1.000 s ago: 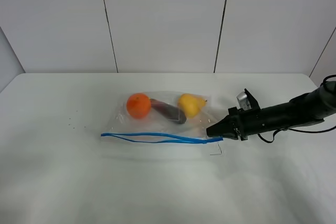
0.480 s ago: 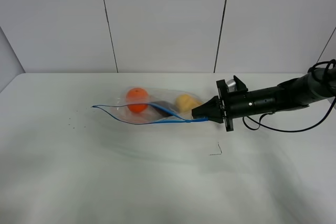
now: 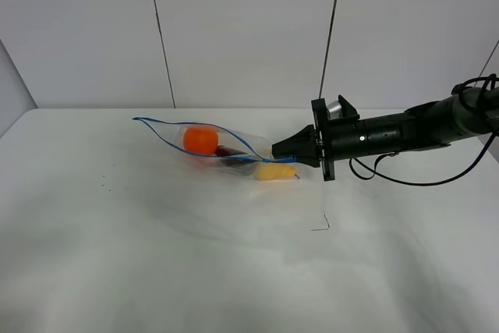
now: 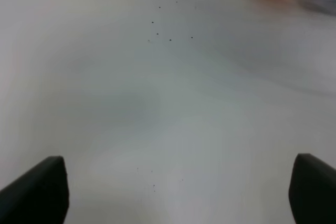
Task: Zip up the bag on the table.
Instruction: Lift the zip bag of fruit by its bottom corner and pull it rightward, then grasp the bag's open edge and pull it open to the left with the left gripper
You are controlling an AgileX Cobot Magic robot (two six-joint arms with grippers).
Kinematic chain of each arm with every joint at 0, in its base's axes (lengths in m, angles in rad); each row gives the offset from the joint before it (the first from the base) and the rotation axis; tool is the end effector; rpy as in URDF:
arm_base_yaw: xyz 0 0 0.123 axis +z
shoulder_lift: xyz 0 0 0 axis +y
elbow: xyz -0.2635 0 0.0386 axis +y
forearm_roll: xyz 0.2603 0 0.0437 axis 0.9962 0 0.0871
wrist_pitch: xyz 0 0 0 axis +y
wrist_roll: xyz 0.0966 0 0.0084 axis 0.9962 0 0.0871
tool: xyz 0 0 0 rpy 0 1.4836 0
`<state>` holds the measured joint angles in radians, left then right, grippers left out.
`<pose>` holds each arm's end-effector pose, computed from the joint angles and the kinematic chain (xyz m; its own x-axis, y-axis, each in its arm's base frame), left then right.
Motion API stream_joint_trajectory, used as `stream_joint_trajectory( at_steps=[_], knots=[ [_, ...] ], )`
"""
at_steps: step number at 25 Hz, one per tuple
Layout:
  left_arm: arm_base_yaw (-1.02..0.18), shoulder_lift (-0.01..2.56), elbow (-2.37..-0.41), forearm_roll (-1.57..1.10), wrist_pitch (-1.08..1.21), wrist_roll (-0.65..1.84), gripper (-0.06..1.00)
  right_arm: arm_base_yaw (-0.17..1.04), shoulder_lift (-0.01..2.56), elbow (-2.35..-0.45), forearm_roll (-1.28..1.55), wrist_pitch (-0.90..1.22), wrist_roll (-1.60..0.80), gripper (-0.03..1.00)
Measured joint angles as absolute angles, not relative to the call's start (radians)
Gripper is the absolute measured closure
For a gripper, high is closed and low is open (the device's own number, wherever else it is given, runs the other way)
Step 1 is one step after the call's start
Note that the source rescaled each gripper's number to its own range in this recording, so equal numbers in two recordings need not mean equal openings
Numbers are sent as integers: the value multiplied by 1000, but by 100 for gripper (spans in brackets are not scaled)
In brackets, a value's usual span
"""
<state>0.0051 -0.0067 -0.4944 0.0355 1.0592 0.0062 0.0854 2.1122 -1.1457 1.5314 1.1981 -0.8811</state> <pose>0.0299 0.0032 0.2792 -0.4541 0.0213 -0.8907 -0.0220 0.9991 0.0350 0.3634 0.1217 0.1101 -0.9923 0.1169 -0.0409 -0.0031 0.3066 0.9518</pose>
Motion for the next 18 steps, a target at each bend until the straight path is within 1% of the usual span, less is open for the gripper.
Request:
stream_joint_trajectory(
  at_steps=[13,15,18],
  knots=[
    [5,4,-515,36,1046,6,-6,85,2112,-1146,1531,1199,-881,97],
    [5,62,-559,35,1038,6,-6,85,2112,-1146,1531,1199,-881,97],
    [5,215,-653,24,1017,20,-6,85,2112,-1146,1532,1199,-881,97]
  ],
)
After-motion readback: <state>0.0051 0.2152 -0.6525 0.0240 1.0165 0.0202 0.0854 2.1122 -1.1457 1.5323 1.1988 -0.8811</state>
